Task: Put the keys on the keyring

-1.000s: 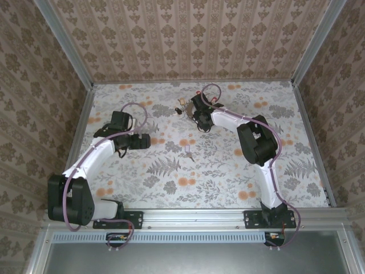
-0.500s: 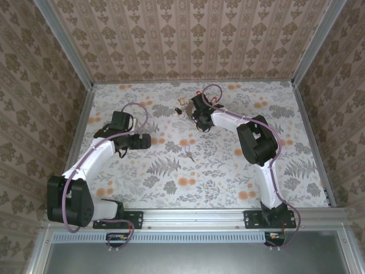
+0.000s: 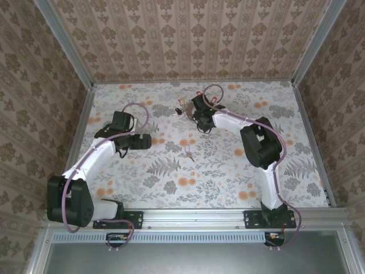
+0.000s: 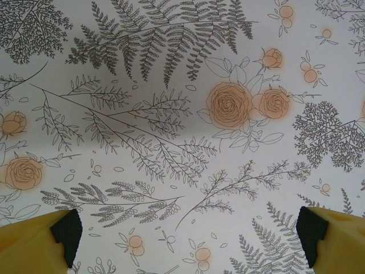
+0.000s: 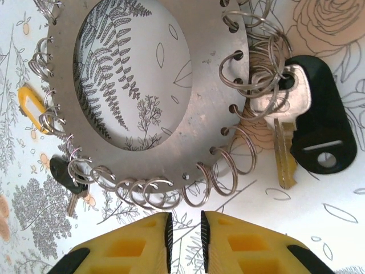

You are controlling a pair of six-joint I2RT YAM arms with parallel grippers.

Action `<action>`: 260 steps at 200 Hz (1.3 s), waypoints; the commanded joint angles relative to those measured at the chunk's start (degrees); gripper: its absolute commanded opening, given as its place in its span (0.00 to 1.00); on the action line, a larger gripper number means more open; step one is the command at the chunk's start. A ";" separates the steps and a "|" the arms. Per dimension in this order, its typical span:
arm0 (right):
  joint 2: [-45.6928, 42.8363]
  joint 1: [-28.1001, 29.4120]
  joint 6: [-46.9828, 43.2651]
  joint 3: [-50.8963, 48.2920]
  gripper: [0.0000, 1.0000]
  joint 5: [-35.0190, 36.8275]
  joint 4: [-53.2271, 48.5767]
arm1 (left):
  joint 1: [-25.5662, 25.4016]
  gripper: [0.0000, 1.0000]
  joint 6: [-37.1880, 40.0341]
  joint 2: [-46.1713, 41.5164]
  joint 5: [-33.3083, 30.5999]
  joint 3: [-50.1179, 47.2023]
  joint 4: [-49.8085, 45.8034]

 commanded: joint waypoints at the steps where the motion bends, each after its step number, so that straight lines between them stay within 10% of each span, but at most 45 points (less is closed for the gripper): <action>1: -2.28 0.55 1.57 -1.66 0.25 1.68 -0.90 | -0.33 1.00 0.69 -1.21 -0.51 0.07 -0.58; 260: -2.27 -0.92 4.98 -5.49 0.31 -0.32 4.43 | -1.34 1.00 1.31 0.38 1.28 0.61 -1.02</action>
